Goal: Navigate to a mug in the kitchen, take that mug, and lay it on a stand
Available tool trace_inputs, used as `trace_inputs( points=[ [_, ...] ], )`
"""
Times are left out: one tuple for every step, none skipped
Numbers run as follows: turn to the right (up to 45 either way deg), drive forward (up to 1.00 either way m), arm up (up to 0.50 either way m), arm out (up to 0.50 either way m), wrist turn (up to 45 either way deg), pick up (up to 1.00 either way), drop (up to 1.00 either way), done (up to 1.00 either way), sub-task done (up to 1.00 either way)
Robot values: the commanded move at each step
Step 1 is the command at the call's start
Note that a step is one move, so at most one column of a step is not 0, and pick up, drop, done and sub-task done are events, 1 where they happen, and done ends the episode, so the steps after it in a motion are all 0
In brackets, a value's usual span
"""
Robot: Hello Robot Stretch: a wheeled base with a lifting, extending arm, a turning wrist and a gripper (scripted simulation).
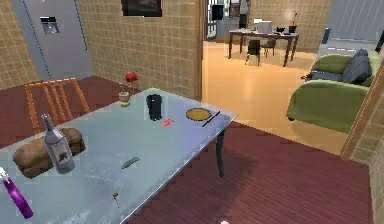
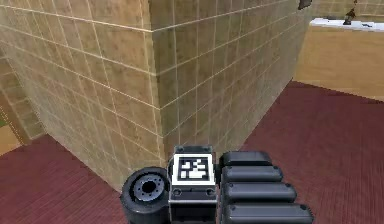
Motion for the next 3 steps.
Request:
trace_inputs(
  points=[
    [30.0, 0.00, 0.00, 0.00, 0.0, 0.00, 0.00, 0.00, 0.00],
    [0.0, 1.00, 0.00, 0.00, 0.0, 0.00, 0.00, 0.00, 0.00],
    [3.0, 0.00, 0.00, 0.00, 0.0, 0.00, 0.00, 0.00, 0.00]
  ],
)
